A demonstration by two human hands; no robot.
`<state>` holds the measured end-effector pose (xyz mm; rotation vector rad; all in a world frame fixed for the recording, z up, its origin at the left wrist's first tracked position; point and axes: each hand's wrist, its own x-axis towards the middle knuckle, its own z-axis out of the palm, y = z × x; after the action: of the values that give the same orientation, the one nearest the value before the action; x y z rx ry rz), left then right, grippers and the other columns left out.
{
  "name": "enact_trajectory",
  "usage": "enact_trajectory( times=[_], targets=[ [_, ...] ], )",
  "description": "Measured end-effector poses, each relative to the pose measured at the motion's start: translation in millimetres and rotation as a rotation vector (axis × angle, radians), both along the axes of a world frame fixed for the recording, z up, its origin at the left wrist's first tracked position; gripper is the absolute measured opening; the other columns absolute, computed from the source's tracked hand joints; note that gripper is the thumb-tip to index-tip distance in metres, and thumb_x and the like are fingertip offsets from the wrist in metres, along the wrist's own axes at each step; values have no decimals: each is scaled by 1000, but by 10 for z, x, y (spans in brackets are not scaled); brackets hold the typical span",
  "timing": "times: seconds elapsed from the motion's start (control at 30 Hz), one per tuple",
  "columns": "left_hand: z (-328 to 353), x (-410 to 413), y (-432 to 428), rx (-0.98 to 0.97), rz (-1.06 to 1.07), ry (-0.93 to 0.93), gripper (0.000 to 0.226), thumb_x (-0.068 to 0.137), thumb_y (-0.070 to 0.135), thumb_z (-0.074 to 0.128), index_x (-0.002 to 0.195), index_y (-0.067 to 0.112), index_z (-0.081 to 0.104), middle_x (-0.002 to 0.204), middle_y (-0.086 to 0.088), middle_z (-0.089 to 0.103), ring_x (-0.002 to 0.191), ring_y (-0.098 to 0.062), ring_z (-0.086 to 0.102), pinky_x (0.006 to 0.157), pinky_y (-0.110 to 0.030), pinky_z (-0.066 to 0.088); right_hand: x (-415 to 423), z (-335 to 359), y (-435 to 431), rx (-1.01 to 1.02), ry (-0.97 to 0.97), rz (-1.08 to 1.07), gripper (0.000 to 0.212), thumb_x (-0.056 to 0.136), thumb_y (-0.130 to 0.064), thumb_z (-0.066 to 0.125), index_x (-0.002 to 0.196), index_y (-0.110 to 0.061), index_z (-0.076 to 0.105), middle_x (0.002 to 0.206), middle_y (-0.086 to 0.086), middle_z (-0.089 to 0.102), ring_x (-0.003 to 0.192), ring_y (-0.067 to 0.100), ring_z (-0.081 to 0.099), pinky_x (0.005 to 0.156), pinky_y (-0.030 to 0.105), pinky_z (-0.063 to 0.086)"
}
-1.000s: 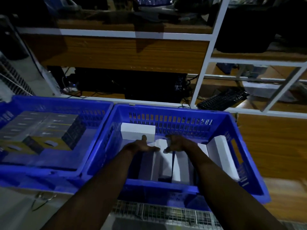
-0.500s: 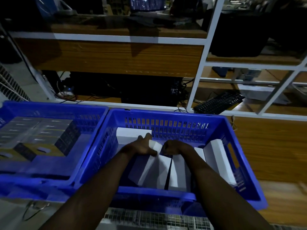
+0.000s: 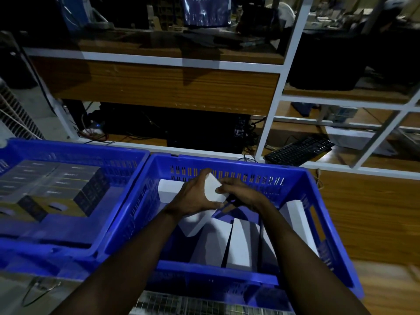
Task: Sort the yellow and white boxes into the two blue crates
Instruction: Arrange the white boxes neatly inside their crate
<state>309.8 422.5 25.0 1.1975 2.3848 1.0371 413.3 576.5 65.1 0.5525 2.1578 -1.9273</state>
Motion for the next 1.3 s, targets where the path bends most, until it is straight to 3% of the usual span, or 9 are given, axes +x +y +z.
enact_trajectory(
  times=[0.17, 0.3, 0.47, 0.63, 0.77, 1.0, 1.1, 1.17, 1.3],
  targets=[
    [-26, -105, -25, 95, 15, -24, 65, 84, 59, 50, 139, 29, 32, 92, 11, 60, 89, -17, 61, 77, -35, 46, 83, 62, 216, -71, -146, -292, 21, 82, -13, 46, 97, -2, 57, 83, 18, 59, 66, 35, 60, 56, 40, 59],
    [-80, -153, -78, 55, -8, 27, 39, 88, 62, 38, 103, 29, 54, 80, 2, 67, 74, -14, 64, 72, -43, 52, 249, 79, 420, -114, -273, -464, 29, 80, -27, 46, 99, -8, 54, 90, 17, 58, 72, 33, 59, 44, 28, 52],
    [-67, -95, -86, -132, -15, 103, 62, 87, 62, 24, 92, 17, 67, 106, -16, 67, 102, -31, 60, 87, -35, 41, 346, 56, 520, -185, -267, -559, 40, 73, -27, 48, 109, -12, 54, 101, 14, 60, 90, 33, 61, 49, 32, 54],
    [-175, -101, -101, 24, -64, -189, 74, 97, 63, 33, 50, 11, 56, 54, -6, 62, 65, -19, 64, 90, -47, 46, 460, 74, 543, -161, -238, -624, 47, 62, -19, 53, 108, -12, 53, 102, 13, 56, 89, 33, 60, 55, 35, 57],
    [-155, -79, -86, 26, -126, -209, 75, 93, 66, 40, 53, 5, 58, 51, -10, 62, 57, -23, 64, 84, -50, 48, 521, 43, 508, -203, -233, -623, 27, 69, -8, 42, 93, -9, 52, 89, 12, 55, 77, 32, 58, 56, 35, 55],
    [-184, -85, -84, -152, -62, -184, 76, 91, 67, 34, 53, 7, 60, 51, -9, 64, 55, -18, 66, 86, -41, 50, 476, -48, 538, -231, -188, -667, 34, 60, 1, 37, 87, -6, 56, 97, 14, 62, 102, 39, 61, 69, 46, 60],
    [-184, -84, -54, -186, -73, -235, 64, 94, 54, 43, 60, 4, 65, 54, -9, 67, 59, -19, 68, 82, -38, 51, 475, -133, 577, -213, -193, -656, 21, 63, 5, 35, 70, -6, 52, 76, 13, 54, 79, 33, 59, 64, 46, 60],
    [-185, -83, -29, -238, -70, -202, 50, 96, 45, 46, 68, 8, 63, 58, -7, 70, 62, -19, 69, 72, -34, 52, 453, -212, 596, -161, -220, -633, 19, 60, 10, 35, 54, -7, 42, 64, 10, 40, 62, 28, 48, 55, 37, 58],
    [-205, -73, -16, -326, -80, -80, 30, 101, 34, 43, 81, 14, 55, 66, -5, 72, 59, -13, 67, 54, -20, 42, 416, -331, 670, -4, -243, -475, 15, 71, 12, 57, 61, 0, 57, 77, 19, 56, 75, 33, 57, 61, 32, 50]
  ],
)
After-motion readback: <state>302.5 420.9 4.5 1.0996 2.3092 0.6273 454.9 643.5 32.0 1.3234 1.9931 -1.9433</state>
